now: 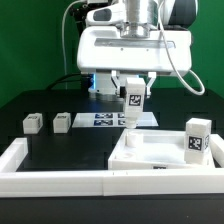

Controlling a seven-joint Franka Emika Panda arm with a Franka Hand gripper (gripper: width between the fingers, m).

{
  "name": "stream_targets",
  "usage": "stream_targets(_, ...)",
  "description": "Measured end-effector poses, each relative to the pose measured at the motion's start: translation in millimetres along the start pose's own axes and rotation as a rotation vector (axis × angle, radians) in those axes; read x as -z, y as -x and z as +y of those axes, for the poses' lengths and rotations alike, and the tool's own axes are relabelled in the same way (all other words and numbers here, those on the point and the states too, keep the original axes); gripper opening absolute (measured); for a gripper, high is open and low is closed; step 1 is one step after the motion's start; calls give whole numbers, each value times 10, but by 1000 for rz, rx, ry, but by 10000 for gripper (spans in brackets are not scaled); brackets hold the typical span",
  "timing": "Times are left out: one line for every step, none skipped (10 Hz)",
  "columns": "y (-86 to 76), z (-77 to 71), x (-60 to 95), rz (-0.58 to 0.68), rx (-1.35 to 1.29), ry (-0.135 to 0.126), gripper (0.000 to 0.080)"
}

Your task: Assemble square table

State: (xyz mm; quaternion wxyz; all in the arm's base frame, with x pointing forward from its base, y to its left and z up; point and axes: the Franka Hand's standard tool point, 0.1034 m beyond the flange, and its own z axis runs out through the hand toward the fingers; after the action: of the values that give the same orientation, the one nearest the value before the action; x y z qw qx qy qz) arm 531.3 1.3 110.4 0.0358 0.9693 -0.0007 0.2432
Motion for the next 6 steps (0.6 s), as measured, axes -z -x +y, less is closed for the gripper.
stream_targets(-96, -2, -54, -2, -2, 0, 287)
stream_targets(-138, 22, -96, -30, -21, -5, 288)
stream_targets(-186, 47, -113, -54, -44, -14, 288)
stream_targets(-198, 22, -129, -52, -44, -18, 288)
stream_targets(-188, 20, -131, -53, -40, -18, 288)
stream_targets(-188, 21, -131, -53, -40, -18, 288)
